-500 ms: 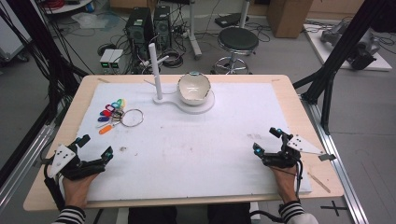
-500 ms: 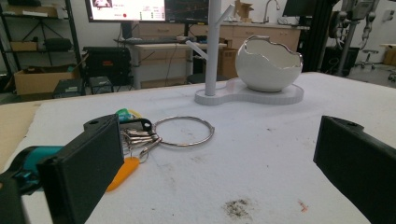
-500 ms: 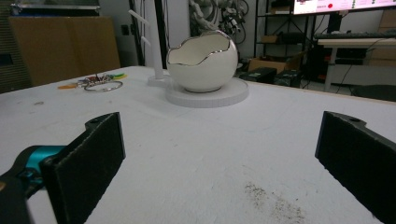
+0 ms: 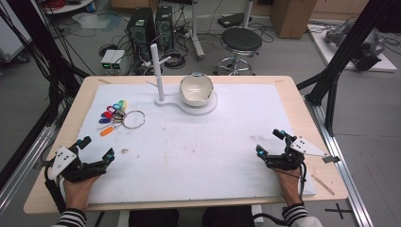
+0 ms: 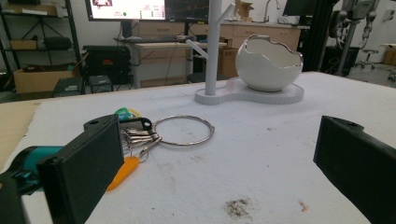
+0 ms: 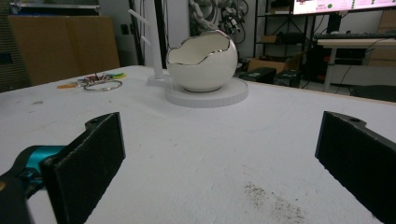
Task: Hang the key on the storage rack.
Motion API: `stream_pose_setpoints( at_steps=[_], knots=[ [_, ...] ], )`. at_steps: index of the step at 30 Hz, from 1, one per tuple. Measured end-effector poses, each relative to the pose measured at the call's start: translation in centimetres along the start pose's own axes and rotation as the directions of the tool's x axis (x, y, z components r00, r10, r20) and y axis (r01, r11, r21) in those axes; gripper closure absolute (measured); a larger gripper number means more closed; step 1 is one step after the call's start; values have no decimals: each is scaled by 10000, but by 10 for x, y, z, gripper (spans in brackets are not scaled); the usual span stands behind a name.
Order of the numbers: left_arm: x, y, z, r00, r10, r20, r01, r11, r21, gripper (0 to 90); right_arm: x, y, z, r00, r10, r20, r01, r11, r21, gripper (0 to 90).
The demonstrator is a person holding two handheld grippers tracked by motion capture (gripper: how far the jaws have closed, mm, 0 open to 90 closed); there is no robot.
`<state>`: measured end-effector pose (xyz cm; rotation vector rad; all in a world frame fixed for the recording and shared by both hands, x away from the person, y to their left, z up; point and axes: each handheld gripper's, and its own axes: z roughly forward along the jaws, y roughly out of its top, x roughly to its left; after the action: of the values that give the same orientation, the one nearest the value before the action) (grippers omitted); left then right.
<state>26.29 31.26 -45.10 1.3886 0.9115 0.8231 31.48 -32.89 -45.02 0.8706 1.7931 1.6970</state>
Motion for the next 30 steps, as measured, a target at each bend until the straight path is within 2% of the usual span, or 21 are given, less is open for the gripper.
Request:
stream_pose_setpoints(
  at_steps=[4,8,12,17,19,23,30],
  knots=[
    [2,1,0,9997,-11,247,11,10000,9,20,1,0,0,10000,48,12,-48,10000,36,10],
    [11,9,3,9984,-101,549,101,9999,11,17,1,0,0,10000,-72,47,72,10000,16,10],
    [21,24,8,9954,259,921,-288,9991,307,17,1,0,0,10000,-41,28,41,10000,39,10],
    [33,45,17,9893,729,1261,-814,9946,642,17,1,0,0,10000,-61,20,61,10000,42,9],
    [36,52,21,9861,909,1392,-1021,9919,754,17,1,0,0,10000,-50,5,50,10000,41,10],
    [41,69,36,9721,1378,1896,-1613,9803,1141,17,1,0,1,10000,-80,40,80,10000,20,10],
    [48,96,65,9526,1690,2529,-2130,9642,1578,17,1,0,0,10000,-89,44,89,10000,44,10]
  ],
)
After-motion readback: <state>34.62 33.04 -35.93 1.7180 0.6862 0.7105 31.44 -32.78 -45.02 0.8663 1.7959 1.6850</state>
